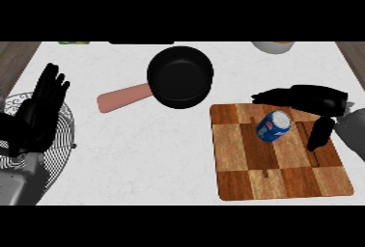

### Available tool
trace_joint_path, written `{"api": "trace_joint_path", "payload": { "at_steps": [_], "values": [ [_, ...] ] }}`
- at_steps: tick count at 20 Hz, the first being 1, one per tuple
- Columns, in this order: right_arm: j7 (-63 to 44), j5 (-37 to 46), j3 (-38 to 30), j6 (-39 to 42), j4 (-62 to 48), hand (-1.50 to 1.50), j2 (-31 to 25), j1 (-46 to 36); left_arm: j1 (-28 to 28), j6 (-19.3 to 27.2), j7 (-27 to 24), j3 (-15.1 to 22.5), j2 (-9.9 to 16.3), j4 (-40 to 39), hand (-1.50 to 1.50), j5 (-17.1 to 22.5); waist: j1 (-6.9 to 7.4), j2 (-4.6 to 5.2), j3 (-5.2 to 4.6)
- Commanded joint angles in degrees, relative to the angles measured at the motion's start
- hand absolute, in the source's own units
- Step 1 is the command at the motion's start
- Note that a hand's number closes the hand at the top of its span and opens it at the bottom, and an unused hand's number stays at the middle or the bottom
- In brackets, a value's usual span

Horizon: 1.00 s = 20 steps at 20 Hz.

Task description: Pick the can from the cutting board and place it in the pot

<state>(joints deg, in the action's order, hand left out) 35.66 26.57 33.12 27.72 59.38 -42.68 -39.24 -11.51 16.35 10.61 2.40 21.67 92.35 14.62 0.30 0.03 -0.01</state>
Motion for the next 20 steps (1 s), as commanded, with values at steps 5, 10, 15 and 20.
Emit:
{"api": "trace_joint_path", "payload": {
  "at_steps": [5,10,15,20],
  "values": [
    [5.74,6.59,-2.85,0.74,-4.61,-1.5,3.35,1.81,1.72,-1.31,0.97,-0.18,-1.67,1.75,0.0,-2.84,0.09,0.01,0.02],
    [4.38,10.94,-3.53,-2.34,-8.54,-1.5,8.74,1.23,0.32,-3.32,1.4,-3.7,-1.11,0.81,0.0,-1.87,0.22,0.08,0.02],
    [4.08,14.67,-5.56,-0.97,-11.57,-1.5,10.21,-0.92,0.44,-4.95,0.0,-4.81,-2.62,-0.02,0.0,-1.94,0.27,0.06,0.01],
    [6.01,16.72,-7.03,-1.72,-10.8,-1.5,11.04,2.06,2.95,-3.98,0.91,-2.72,-5.18,1.11,0.0,-4.95,0.07,0.01,0.01]
  ]
}}
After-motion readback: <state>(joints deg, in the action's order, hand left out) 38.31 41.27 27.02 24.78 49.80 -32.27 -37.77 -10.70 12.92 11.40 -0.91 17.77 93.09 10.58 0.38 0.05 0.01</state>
